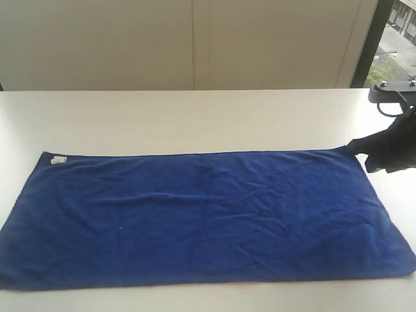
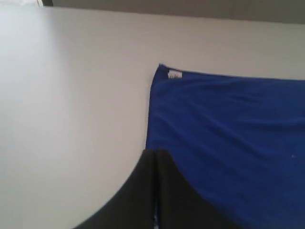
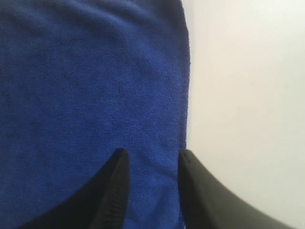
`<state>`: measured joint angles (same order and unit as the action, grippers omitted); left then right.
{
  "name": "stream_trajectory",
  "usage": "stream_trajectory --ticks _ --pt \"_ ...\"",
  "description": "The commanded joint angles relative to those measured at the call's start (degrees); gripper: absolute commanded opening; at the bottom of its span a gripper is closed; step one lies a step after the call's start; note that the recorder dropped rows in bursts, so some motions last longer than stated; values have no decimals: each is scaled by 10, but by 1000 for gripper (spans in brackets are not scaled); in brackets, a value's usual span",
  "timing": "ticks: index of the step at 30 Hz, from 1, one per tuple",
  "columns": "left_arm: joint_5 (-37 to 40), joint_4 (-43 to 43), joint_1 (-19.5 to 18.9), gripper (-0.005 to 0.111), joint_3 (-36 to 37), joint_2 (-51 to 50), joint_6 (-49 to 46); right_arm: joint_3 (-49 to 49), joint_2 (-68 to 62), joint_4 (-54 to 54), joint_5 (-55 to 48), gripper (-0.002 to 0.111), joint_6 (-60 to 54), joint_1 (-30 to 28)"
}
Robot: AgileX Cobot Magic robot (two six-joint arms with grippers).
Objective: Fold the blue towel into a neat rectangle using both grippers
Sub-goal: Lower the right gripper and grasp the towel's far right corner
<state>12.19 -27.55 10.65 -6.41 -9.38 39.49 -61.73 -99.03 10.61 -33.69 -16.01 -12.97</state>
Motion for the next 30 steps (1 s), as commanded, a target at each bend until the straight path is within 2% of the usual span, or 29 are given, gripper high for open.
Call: stream_trajectory --ticks 1,5,6,8,12,14,30 --pt "-38 12 3 0 46 -3 8 -5 2 3 7 34 -9 -3" --pt "-48 11 3 0 64 -3 6 -5 -6 10 8 34 -23 -3" --pt "-24 11 3 0 64 -3 6 -5 -10 12 8 35 -27 -3" --pt "-11 1 3 0 64 -3 6 -5 -18 16 11 39 -35 -3" --pt "-39 -21 3 0 64 -3 6 -5 -35 16 18 52 -36 -3" --pt "-41 -21 3 0 64 -3 6 -5 -45 16 18 55 -36 -3" --pt "-44 -17 3 0 64 -3 7 -2 -113 -5 43 55 -33 -3"
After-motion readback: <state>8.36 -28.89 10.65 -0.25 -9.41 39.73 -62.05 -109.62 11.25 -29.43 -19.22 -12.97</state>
